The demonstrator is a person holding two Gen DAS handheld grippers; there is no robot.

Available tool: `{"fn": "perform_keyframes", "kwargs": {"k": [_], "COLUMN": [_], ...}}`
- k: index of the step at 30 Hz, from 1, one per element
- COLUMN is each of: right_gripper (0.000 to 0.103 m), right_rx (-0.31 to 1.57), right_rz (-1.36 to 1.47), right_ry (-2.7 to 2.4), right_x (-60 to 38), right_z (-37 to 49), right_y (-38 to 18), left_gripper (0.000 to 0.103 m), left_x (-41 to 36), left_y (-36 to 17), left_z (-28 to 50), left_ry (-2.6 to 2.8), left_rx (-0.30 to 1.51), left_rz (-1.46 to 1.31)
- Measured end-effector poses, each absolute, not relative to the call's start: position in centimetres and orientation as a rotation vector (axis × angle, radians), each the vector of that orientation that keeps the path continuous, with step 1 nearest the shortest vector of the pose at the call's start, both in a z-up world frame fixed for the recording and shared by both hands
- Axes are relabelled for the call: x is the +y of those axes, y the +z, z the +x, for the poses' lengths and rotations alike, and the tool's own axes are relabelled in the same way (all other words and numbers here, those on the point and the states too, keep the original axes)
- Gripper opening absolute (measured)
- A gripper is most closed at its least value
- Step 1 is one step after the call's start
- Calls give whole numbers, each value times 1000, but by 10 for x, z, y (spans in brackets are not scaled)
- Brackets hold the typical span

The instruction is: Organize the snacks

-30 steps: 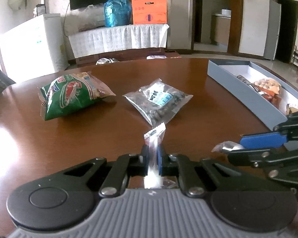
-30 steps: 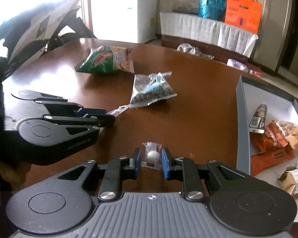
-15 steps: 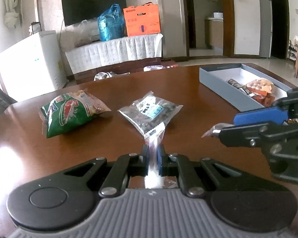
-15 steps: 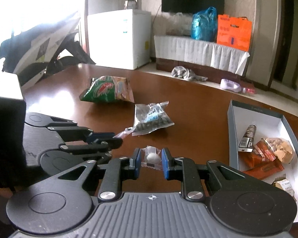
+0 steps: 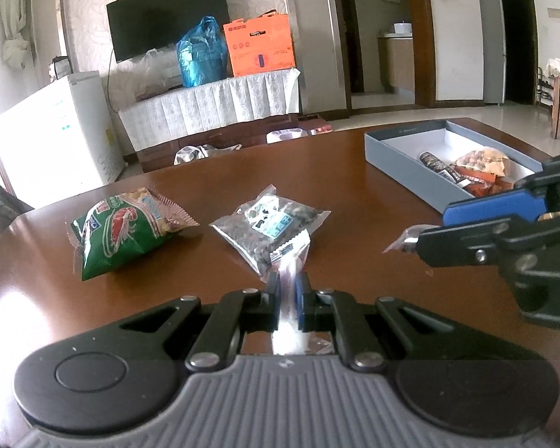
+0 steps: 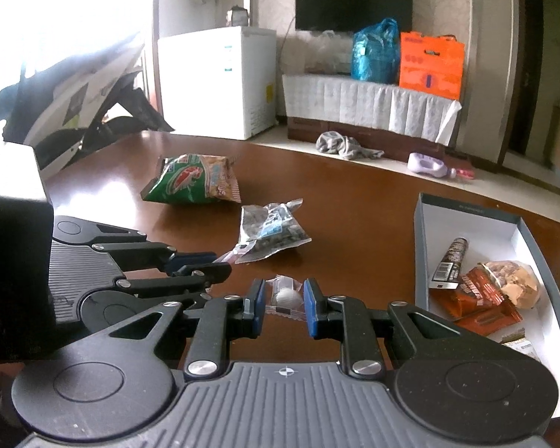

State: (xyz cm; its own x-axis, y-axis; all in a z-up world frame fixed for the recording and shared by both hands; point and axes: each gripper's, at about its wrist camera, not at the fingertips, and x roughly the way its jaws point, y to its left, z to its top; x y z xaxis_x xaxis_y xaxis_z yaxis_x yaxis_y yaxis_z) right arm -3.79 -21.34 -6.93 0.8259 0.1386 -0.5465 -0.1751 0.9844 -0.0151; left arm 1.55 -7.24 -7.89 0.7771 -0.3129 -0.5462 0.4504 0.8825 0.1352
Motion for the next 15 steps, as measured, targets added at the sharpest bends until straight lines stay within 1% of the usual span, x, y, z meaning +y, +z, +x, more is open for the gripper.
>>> {"fn": "perform_keyframes", "kwargs": {"k": [15], "right_gripper": [23], "right_rx": [555], "right_rz": [-40], "right_ry": [142], "right_x": [-232], "right_z": [-44], "right_y": [-60], "left_gripper": [5], "left_x": [-97], "left_y": [-71], "left_z": [14], "left_ry": [-455], "left_rx": [507], "left_rz": [272]}}
